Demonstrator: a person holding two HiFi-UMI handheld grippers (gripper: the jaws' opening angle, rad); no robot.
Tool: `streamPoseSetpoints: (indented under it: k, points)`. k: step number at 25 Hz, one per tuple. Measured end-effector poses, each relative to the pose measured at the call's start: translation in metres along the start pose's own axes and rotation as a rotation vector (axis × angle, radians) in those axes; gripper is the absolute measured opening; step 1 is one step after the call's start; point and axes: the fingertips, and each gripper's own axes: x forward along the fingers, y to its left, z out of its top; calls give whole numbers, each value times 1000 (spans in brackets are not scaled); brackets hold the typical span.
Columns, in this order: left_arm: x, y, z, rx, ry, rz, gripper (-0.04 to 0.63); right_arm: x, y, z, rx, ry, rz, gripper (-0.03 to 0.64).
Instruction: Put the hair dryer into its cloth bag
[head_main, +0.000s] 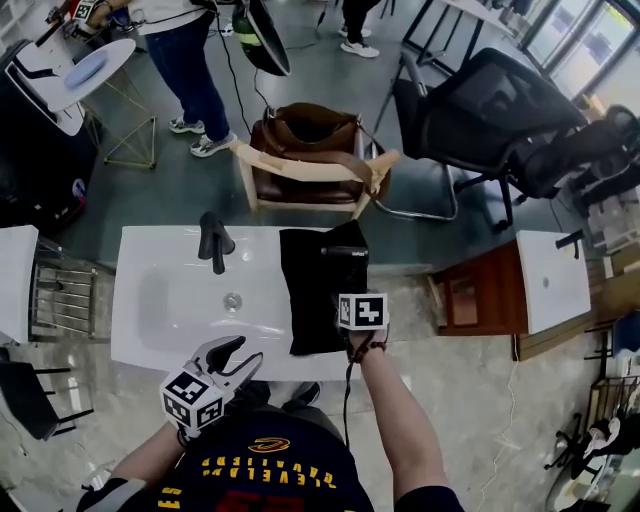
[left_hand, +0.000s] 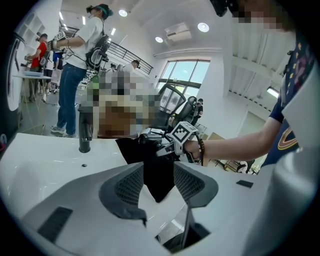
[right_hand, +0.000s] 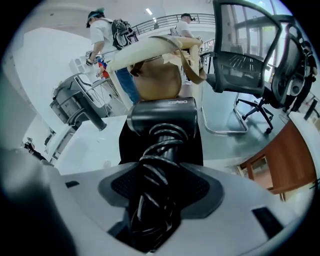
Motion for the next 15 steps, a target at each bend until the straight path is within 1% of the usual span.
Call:
streamPoseSetpoints:
  k: [4, 8, 12, 14, 15]
  points:
    - [17, -11, 1, 75, 37, -65, 187, -37, 9, -5, 26, -74, 60, 238]
    - [47, -19, -3, 145, 97, -142, 187, -80, 12, -19, 55, -138, 119, 238]
    - [74, -30, -22, 195, 173, -211, 187, -115, 12, -55, 93, -164, 126, 238]
    - [87, -36, -31, 245, 209, -233, 187, -128, 11, -73, 120, -173, 118, 238]
    - [93, -40, -36, 282, 228, -245, 187, -133, 10, -82, 135, -178, 114, 238]
